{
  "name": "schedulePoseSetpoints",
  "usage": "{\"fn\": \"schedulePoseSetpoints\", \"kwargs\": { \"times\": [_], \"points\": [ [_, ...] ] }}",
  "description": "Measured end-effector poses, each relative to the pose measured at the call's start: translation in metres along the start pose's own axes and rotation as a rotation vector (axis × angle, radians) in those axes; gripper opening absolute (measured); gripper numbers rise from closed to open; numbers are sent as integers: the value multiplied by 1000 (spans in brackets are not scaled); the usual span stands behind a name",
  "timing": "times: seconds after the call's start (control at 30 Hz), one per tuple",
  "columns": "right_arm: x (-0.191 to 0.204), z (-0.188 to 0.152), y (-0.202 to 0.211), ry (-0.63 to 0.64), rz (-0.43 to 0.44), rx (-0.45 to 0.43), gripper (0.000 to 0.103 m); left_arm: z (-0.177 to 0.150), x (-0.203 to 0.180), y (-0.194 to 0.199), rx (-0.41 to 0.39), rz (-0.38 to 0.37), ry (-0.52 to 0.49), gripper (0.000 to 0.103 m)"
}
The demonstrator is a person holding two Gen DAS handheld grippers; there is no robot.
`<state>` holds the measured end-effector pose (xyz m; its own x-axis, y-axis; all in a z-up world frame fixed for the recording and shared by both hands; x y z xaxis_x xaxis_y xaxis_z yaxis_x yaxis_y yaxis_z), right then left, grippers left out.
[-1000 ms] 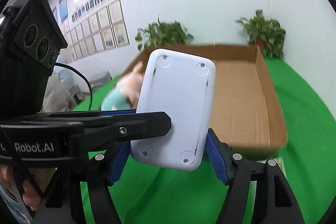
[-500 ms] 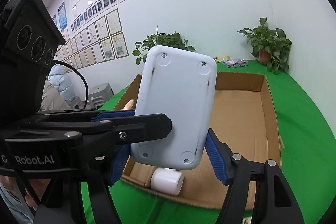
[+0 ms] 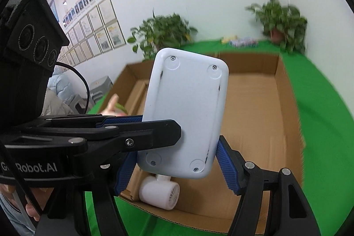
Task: Organize objects
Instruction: 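Lift the white pad with the left gripper and carry it over the box, then lower the pad into the box beside the hair dryer and open the left gripper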
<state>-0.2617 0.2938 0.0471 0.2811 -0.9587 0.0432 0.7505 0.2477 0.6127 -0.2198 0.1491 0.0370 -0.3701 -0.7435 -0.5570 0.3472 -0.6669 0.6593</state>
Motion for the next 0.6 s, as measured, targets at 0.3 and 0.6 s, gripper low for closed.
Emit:
{"fn": "schedulePoseSetpoints", "kwargs": {
  "times": [0.3,0.6],
  "points": [
    [-18,-58,-69,-64,77,164,66,-28,49,-69,150,47,109,19],
    [-18,-91,-94,-74,95,287,66,-44,60,-94,217,103,140,24]
  ]
}}
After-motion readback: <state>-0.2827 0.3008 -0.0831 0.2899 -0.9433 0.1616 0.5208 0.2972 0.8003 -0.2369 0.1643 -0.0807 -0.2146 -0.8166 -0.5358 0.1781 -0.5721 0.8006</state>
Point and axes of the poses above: each gripper's, at about its wrist camera, not at the fingertips, and y roughly against the way its jaws point, x to its left, z to its top, the point moved 1 cm from there along -y, roughly the way its jaws point, and after that the axes turned 15 degrees about y, right-handed, at the moved point
